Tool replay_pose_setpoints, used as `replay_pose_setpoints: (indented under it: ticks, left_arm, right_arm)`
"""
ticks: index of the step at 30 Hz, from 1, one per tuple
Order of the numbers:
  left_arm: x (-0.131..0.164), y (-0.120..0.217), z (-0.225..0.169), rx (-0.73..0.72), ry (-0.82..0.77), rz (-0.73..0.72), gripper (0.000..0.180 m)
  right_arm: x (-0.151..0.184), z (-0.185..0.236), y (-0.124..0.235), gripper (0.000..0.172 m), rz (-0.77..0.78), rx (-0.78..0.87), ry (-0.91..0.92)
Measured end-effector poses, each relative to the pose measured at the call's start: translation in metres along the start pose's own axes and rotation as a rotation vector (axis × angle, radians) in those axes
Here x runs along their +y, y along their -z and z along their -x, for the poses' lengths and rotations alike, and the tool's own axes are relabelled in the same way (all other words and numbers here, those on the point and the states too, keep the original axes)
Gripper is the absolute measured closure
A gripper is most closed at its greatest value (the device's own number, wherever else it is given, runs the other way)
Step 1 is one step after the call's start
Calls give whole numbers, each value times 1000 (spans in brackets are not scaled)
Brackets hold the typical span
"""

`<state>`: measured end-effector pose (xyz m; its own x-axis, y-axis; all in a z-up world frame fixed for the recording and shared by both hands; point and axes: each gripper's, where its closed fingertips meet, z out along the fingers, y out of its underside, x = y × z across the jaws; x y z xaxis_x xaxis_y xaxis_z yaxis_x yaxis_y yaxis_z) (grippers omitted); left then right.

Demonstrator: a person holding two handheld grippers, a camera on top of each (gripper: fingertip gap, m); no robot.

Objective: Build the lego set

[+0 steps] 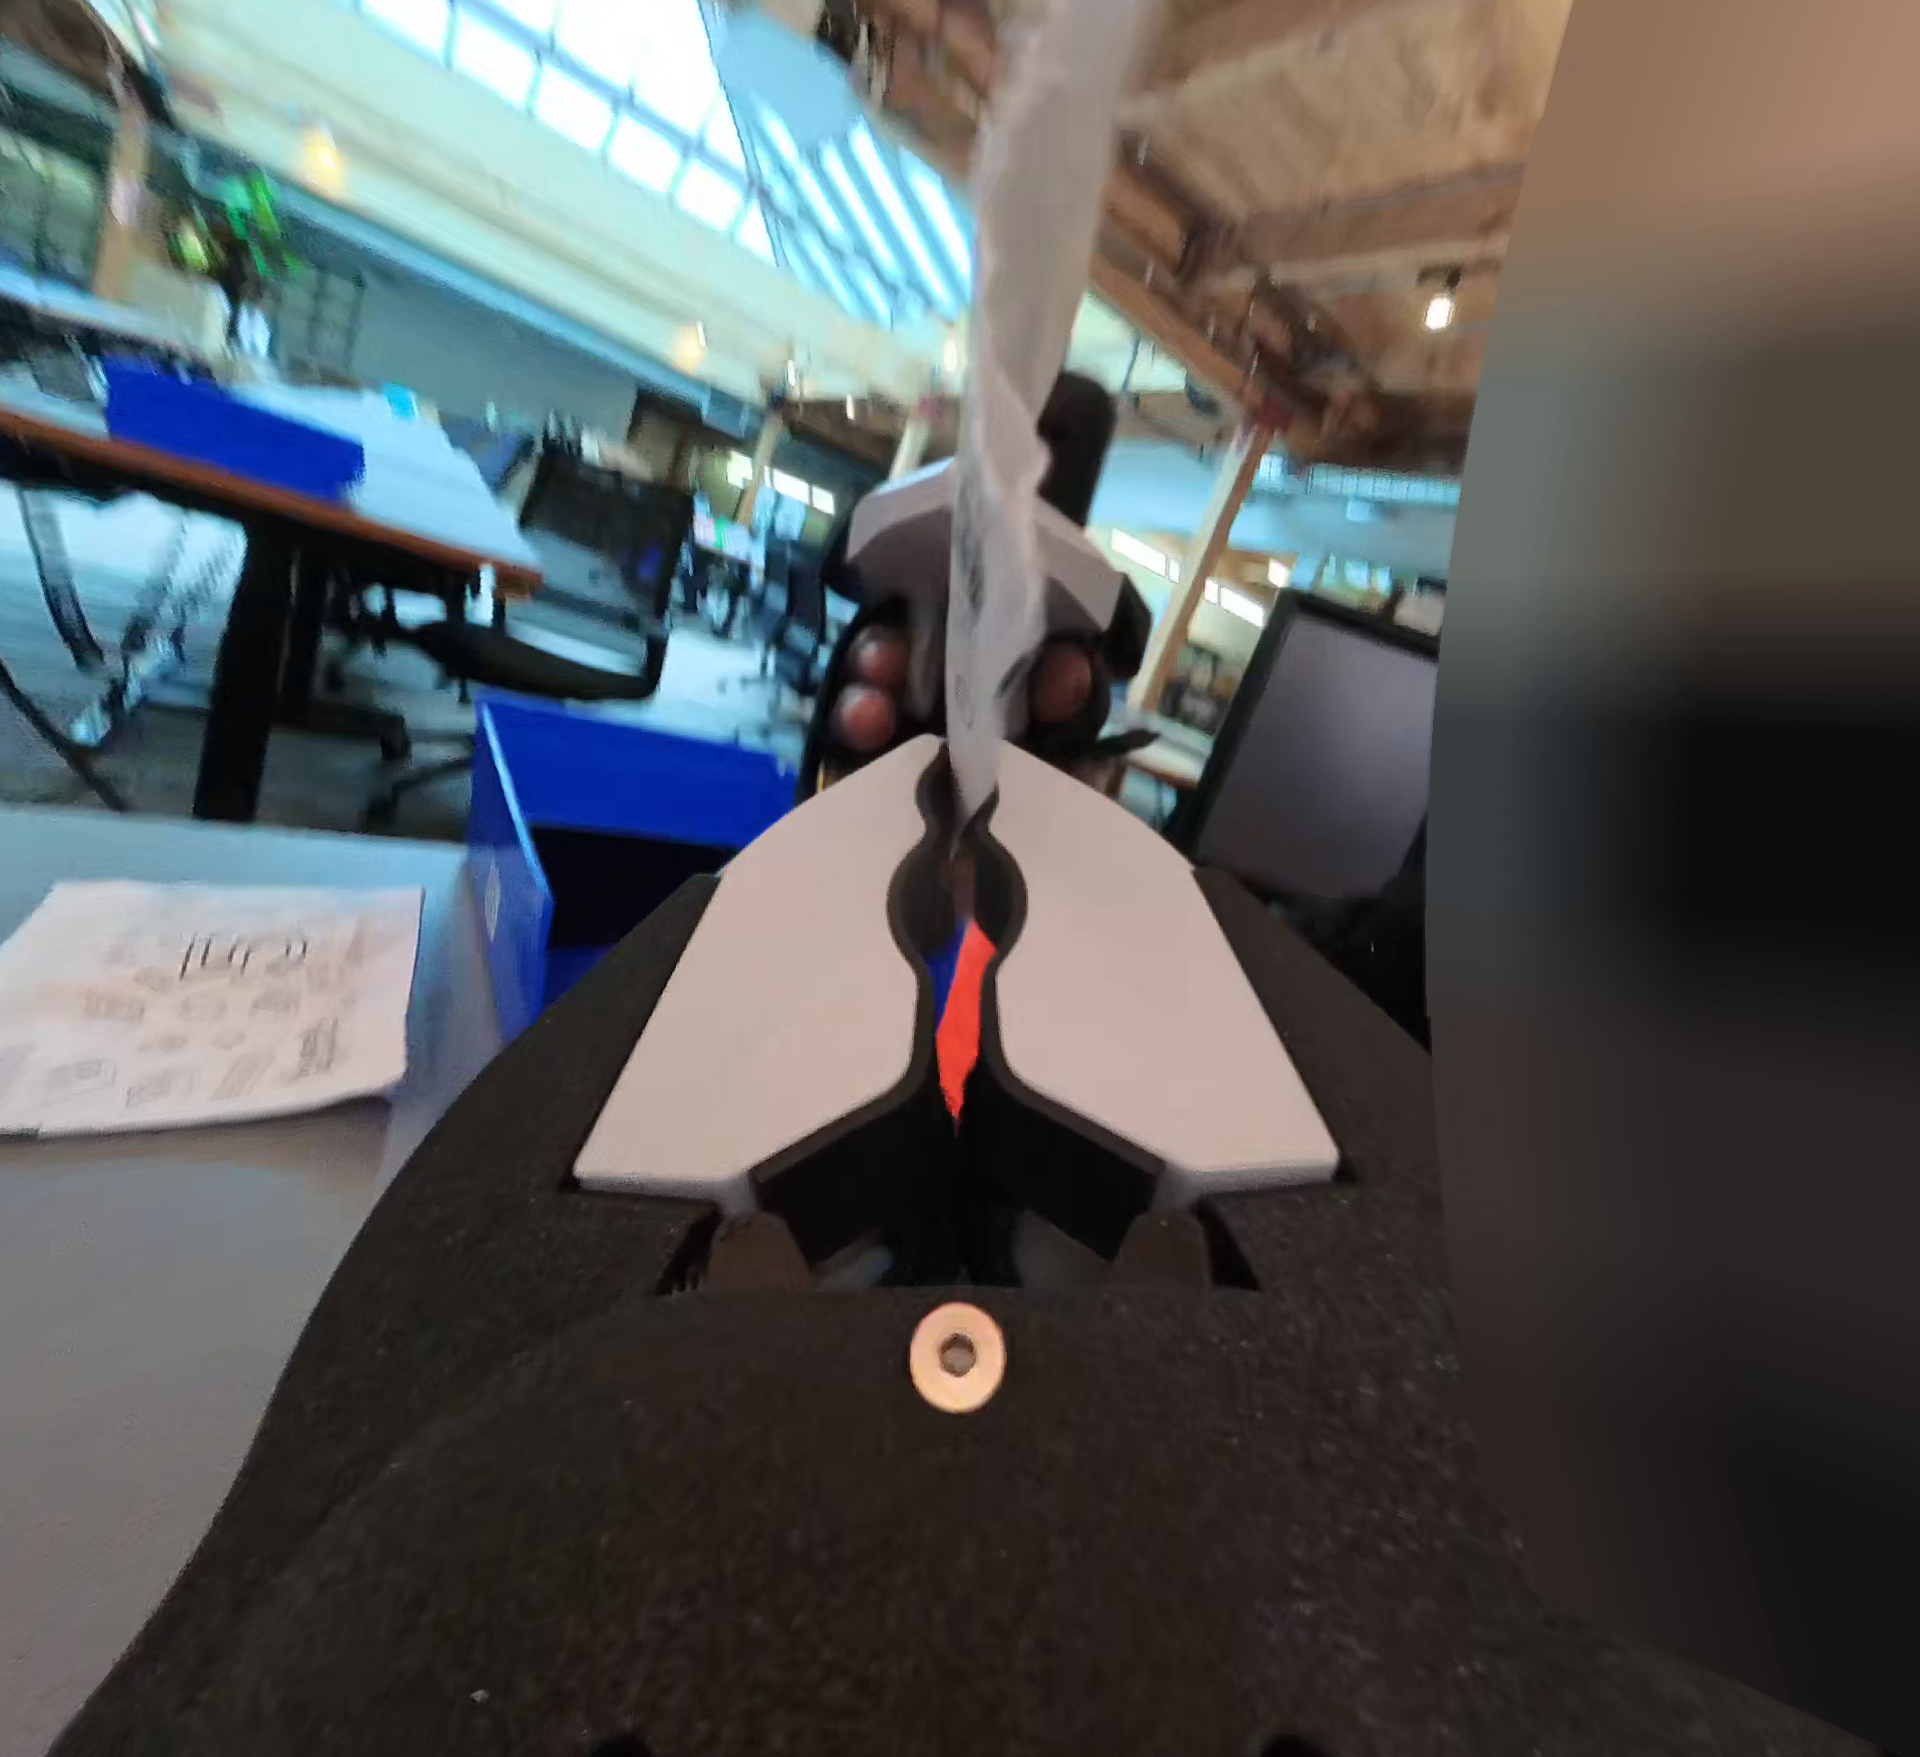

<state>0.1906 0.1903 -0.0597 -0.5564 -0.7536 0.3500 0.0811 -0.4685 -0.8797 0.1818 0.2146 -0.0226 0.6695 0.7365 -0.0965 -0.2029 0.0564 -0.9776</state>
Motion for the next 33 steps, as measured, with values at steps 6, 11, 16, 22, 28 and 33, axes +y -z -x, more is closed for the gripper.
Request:
replay_pose_setpoints:
  ticks: [6,11,16,22,28,33]
  left_arm:
    - [11,63,137,-498,-692,841,127]
    - [-3,96,244,-503,-1291,1338,134]
    - [20,112,296,-149,-1452,1549,133]
    - [34,112,318,46,-1475,1616,158]
    - [25,119,312,101,-1322,1639,164]
    - [13,121,310,100,-1293,1629,164]
  right_arm:
    - [-7,-58,76,171,509,301,642]
    - [23,-121,120,171,1045,350,1269]
    - [78,-157,115,171,1297,179,1454]
    - [134,-198,96,171,1438,93,1402]
    - [171,-235,76,171,1539,150,1347]
    - [196,-250,68,170,1623,189,1304]
